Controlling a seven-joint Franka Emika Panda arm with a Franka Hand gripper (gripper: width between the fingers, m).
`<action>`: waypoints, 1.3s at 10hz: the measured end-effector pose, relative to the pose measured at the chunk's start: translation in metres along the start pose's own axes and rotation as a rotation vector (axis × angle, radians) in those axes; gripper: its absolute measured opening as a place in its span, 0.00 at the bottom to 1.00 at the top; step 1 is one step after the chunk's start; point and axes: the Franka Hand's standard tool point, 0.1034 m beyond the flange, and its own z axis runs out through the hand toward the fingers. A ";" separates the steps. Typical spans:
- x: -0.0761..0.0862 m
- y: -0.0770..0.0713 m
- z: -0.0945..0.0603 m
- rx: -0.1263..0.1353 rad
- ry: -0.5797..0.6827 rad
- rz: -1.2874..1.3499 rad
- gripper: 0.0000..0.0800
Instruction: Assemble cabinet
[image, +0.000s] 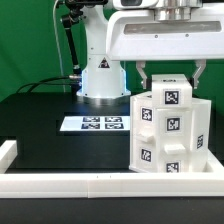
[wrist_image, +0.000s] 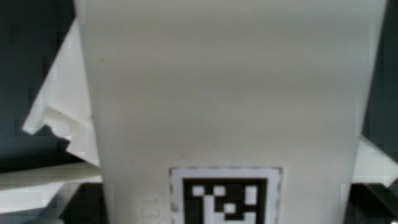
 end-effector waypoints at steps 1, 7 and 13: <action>0.000 0.001 0.000 -0.001 0.000 0.074 0.70; -0.004 0.001 0.001 -0.001 -0.006 0.582 0.70; -0.005 0.003 0.001 -0.003 -0.017 1.020 0.70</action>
Offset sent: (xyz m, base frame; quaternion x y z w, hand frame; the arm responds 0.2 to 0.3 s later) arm -0.0086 -0.0046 -0.0019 -0.0035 0.0114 0.2082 0.9780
